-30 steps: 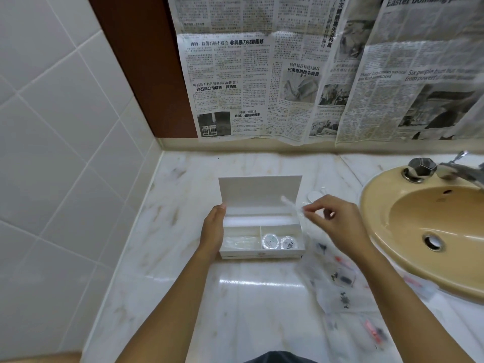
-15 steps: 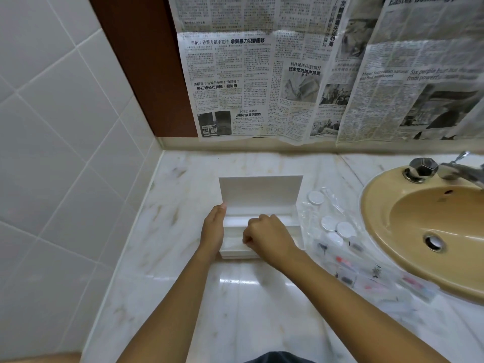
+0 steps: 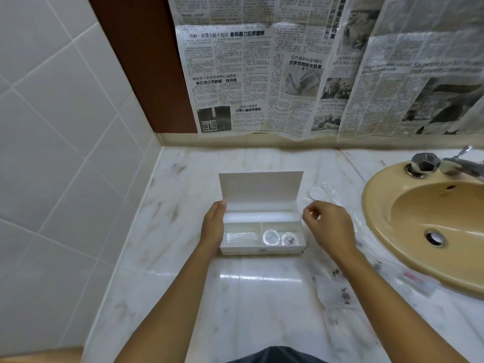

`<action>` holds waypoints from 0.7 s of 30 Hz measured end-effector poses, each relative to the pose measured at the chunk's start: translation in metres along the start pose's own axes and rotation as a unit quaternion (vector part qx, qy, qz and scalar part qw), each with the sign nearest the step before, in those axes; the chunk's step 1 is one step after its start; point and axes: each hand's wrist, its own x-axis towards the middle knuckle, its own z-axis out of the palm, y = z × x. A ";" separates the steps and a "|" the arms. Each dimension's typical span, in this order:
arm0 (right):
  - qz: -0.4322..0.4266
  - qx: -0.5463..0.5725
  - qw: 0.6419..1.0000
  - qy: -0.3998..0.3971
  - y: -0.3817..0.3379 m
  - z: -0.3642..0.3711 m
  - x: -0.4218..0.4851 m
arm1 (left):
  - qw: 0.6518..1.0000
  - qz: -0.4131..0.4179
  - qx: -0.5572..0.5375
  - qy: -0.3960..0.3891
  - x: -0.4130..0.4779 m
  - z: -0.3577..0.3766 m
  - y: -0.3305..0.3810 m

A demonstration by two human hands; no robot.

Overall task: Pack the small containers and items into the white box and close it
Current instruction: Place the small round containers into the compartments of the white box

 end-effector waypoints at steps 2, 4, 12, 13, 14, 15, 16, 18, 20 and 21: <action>0.060 -0.072 0.996 -0.006 0.017 0.000 0.005 | 1.000 -0.001 0.003 0.002 0.001 0.000 -0.001; 0.079 -0.100 0.991 -0.031 0.028 0.006 0.008 | 1.000 -0.001 0.005 0.000 0.000 0.000 -0.001; 0.081 -0.129 0.987 -0.060 0.035 0.028 0.007 | 1.000 0.001 0.008 0.000 -0.001 0.000 0.001; 0.092 -0.109 0.988 -0.057 0.034 0.026 0.007 | 1.000 0.000 0.007 0.000 -0.001 0.000 0.001; 0.105 -0.083 0.990 -0.053 0.035 0.024 0.007 | 1.000 -0.002 0.006 0.001 -0.001 0.001 0.001; 0.117 -0.057 0.990 -0.051 0.035 0.021 0.008 | 1.000 -0.003 0.004 0.001 -0.001 0.001 0.001; 0.124 -0.038 0.990 -0.047 0.036 0.018 0.009 | 1.000 -0.002 0.004 0.001 -0.001 0.001 0.001; 0.131 -0.016 0.991 -0.033 0.038 0.010 0.011 | 1.000 0.002 0.005 -0.003 -0.001 0.001 0.001; 0.132 -0.002 0.991 -0.008 0.039 0.000 0.012 | 1.000 0.004 0.004 -0.005 -0.001 0.001 -0.001; 0.127 0.007 0.992 0.011 0.038 -0.006 0.012 | 1.000 0.004 0.003 -0.005 0.000 0.000 -0.001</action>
